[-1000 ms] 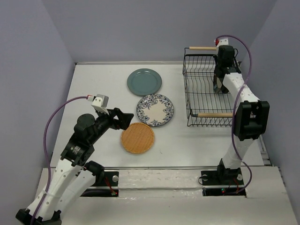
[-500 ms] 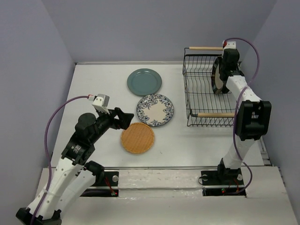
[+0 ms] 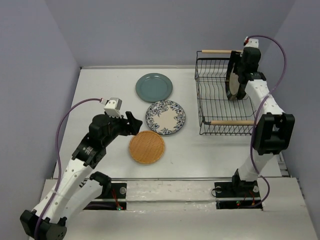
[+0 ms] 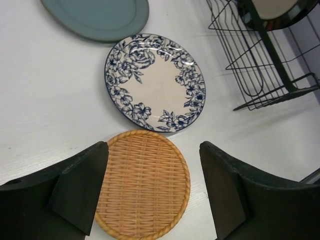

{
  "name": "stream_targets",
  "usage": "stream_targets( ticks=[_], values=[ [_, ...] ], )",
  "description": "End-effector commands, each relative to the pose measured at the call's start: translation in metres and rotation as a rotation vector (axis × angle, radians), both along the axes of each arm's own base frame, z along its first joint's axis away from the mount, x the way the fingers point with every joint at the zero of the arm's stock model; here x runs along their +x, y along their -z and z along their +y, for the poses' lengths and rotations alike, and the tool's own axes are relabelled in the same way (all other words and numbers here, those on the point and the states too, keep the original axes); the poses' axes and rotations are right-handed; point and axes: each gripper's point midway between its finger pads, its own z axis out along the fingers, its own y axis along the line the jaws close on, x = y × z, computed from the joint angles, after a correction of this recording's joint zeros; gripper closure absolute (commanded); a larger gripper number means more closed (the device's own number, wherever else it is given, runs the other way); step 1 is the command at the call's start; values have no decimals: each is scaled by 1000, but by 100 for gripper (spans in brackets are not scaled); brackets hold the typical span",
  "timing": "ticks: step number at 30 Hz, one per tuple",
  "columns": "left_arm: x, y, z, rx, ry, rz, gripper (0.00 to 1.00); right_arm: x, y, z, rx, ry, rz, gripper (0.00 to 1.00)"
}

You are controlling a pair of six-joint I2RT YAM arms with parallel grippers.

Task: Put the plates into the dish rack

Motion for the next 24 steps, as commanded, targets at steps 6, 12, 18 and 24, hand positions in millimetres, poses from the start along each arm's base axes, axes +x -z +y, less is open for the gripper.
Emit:
stream_targets(
  ticks=[6,12,18,24],
  values=[
    [19,36,29,50,-237,156,28,-62,-111,132,412,-411,-228,16],
    [25,61,25,65,-256,246,28,-124,-90,223,506,-645,-160,16],
    [47,75,-13,3,-173,348,31,-183,-58,275,578,-809,-85,16],
    [107,78,-48,-33,-162,388,32,-220,-58,280,592,-870,-99,16]
  ],
)
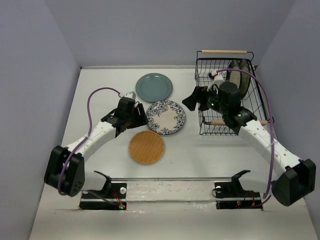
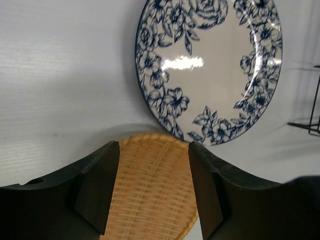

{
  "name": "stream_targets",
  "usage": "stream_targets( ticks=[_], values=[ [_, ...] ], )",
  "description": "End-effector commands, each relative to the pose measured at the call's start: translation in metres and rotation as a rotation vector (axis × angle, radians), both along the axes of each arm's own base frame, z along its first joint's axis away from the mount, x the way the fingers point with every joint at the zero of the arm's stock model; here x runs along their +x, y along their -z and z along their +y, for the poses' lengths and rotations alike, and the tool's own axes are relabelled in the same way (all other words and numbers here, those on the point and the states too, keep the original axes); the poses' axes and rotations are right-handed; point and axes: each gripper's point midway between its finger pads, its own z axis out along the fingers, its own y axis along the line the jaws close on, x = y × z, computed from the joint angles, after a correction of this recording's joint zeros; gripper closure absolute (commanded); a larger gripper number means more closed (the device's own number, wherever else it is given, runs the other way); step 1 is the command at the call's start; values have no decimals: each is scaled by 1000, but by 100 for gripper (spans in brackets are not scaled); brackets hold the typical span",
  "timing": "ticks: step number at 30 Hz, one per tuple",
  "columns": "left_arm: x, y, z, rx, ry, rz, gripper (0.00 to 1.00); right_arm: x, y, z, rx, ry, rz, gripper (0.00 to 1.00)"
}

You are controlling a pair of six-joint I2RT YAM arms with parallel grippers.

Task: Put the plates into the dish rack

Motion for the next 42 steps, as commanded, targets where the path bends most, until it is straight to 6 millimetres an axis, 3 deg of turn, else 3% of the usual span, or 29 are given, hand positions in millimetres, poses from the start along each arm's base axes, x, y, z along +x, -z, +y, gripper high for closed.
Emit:
stream_targets(
  ticks=[1,4,12,22,25,31,33,34,37,39,40,42],
  values=[
    [58,-35,-35,-108,1,-89,32,-20,-47,0,86,-35,-137,16],
    [92,-23,-36,-26,-34,-77,32,-39,-54,2,105,-86,-150,16],
    [114,25,-36,108,-7,24,39,-49,-59,2,123,-106,-163,16],
    [111,71,-31,164,-11,100,44,-47,-52,7,135,-121,-145,16],
    [107,80,-39,133,25,125,47,-46,-48,7,134,-117,-136,16],
    [101,105,-41,103,16,161,62,-44,-46,8,137,-117,-131,16],
    [96,114,-42,65,21,178,80,-42,-44,9,138,-115,-128,16],
    [97,113,-44,17,8,161,94,-43,-44,9,140,-121,-126,16],
    [99,107,-36,10,-25,130,94,-45,-41,11,141,-134,-117,16],
    [101,91,-33,-24,-51,86,95,-46,-38,12,139,-144,-109,16],
    [104,69,-32,-62,-68,39,95,-47,-36,13,140,-151,-103,16],
    [103,51,-32,-118,-75,-13,95,-48,-38,16,147,-165,-99,15]
  ],
)
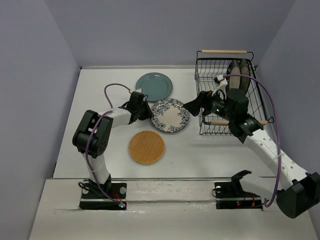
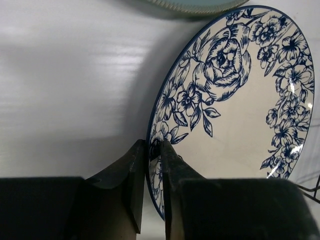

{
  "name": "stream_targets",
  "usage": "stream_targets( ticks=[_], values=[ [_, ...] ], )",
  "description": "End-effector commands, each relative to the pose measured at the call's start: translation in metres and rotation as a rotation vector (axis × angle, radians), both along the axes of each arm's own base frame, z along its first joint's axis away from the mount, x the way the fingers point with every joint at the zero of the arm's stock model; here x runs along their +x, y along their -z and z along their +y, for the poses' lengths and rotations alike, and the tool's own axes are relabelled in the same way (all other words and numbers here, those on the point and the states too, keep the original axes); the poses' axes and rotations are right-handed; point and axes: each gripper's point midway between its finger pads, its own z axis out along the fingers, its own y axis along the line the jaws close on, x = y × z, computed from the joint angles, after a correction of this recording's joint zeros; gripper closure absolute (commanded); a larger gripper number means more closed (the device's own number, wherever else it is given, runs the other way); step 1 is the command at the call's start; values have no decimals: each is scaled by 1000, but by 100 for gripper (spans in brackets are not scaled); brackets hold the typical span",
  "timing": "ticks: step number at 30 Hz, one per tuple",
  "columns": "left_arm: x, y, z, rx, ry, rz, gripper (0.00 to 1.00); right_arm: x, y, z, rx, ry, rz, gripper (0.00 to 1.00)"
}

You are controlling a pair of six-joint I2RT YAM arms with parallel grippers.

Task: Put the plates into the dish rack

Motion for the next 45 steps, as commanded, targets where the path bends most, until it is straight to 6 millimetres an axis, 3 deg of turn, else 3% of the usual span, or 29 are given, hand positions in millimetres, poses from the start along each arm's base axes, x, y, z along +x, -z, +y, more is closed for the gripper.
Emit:
stream_targets(
  ticks=[1,7,18,25,32,36,40,45],
  values=[
    [-7,-46,24,-59,-83,-102,94,-4,-11,11,39,-58,-29,15],
    [-14,-127,19,-257,-71,-277,95,-4,-13,17,54,-84,-10,15],
    [-33,-193,48,-445,-96,-410,95,13,5,20,3,-67,38,13],
    [-55,-272,72,-538,-79,-576,94,36,24,23,-63,-35,82,8],
    [-79,-312,63,-613,10,-621,94,50,27,35,-50,-56,120,5],
    [-89,-324,60,-641,40,-632,94,42,13,49,20,-148,102,5],
    [-101,-342,58,-670,71,-664,94,41,20,54,37,-168,145,5],
    [-116,-359,53,-712,128,-680,94,33,12,64,114,-232,134,17]
  ],
)
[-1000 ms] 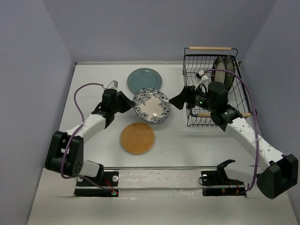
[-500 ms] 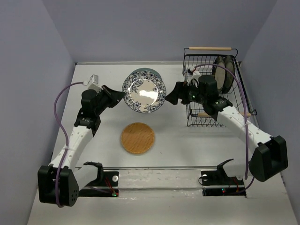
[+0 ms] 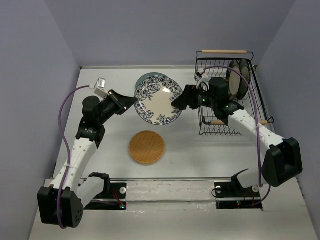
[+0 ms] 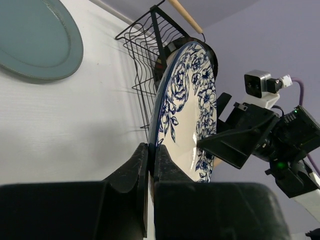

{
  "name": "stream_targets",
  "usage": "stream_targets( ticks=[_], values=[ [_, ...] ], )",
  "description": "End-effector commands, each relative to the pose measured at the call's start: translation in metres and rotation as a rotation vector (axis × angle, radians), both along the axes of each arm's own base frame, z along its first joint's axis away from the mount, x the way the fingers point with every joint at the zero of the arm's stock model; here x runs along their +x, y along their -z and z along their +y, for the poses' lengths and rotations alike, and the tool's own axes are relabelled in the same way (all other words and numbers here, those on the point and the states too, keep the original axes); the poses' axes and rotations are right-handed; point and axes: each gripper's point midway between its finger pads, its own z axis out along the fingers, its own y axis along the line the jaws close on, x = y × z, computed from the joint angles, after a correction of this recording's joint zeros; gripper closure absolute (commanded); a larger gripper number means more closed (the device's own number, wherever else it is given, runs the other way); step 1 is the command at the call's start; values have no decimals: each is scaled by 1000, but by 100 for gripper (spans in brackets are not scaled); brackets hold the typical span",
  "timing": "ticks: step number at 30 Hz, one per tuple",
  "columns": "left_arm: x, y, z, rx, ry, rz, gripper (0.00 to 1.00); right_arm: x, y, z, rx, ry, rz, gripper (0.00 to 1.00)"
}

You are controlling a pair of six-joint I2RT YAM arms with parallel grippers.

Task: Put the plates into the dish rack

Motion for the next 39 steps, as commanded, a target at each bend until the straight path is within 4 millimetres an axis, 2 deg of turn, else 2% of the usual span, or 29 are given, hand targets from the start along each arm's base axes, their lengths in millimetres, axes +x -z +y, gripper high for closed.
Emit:
stream_targets(
  ticks=[1,4,5,8,9,10,11,12,13,14,15,16,17,18,19,20,21,22,23,24,25,26,28,29,31,32,35,36,39],
  values=[
    [-31,-110,-13,-131,116,-286,94,-10,-43,19,152,-102,-90,25],
    [-33,-108,-15,-128,133,-285,94,-18,-51,23,205,-136,-87,42],
    [-34,-105,-16,-126,142,-279,94,-21,-58,24,230,-152,-92,60],
    [-37,-98,-19,-114,171,-271,92,-26,-71,25,268,-167,-107,93],
    [-39,-94,-21,-104,193,-262,85,-26,-74,24,274,-156,-111,93],
    [-39,-92,-21,-76,199,-276,68,-28,-84,21,282,-140,-133,93],
    [-40,-93,-21,-54,198,-288,58,-23,-88,17,281,-92,-149,93],
    [-37,-83,-18,-22,178,-249,49,-19,-95,10,278,-58,-174,93],
    [-37,-83,-14,54,160,-296,33,-12,-108,-3,276,8,-211,93],
    [-36,-80,-10,94,141,-292,26,-9,-109,-11,257,43,-205,93],
    [-34,-73,-3,139,102,-256,21,-3,-124,-19,247,81,-249,93],
    [-35,-72,1,178,83,-261,16,1,-131,-28,236,118,-265,93],
    [-36,-66,9,250,54,-266,10,10,-148,-48,214,201,-313,93],
    [-37,-62,14,288,36,-262,7,15,-146,-59,199,255,-302,93],
    [-38,-56,19,322,17,-256,1,20,-167,-72,169,303,-373,93],
    [-43,-45,24,354,3,-237,1,30,-165,-94,104,437,-370,93],
    [-42,-38,30,393,-26,-238,1,39,-173,-117,49,517,-414,93],
    [-48,-37,33,400,-37,-252,1,41,-190,-130,33,563,-454,93],
    [-49,-23,33,413,-41,-234,1,48,-189,-152,-20,666,-455,93],
    [-51,-20,33,419,-45,-240,1,54,-193,-169,-71,754,-474,93],
    [-54,-17,35,431,-52,-252,1,57,-202,-195,-156,870,-514,93],
    [-54,-7,36,442,-59,-242,1,60,-204,-205,-198,917,-526,93],
    [-55,-2,40,469,-95,-262,1,70,-199,-234,-353,1043,-540,93],
    [-54,8,42,485,-110,-252,1,72,-204,-242,-394,1080,-552,93],
    [-55,18,40,503,-98,-248,1,85,-193,-258,-525,1127,-539,93],
    [-56,20,40,510,-89,-237,1,87,-194,-270,-580,1162,-542,93],
    [-58,16,35,510,-75,-257,1,102,-186,-284,-676,1204,-527,93],
    [-60,16,32,510,-65,-261,1,112,-177,-285,-719,1195,-514,93],
    [-62,17,27,516,-45,-263,1,126,-172,-293,-777,1199,-510,93]
  ],
)
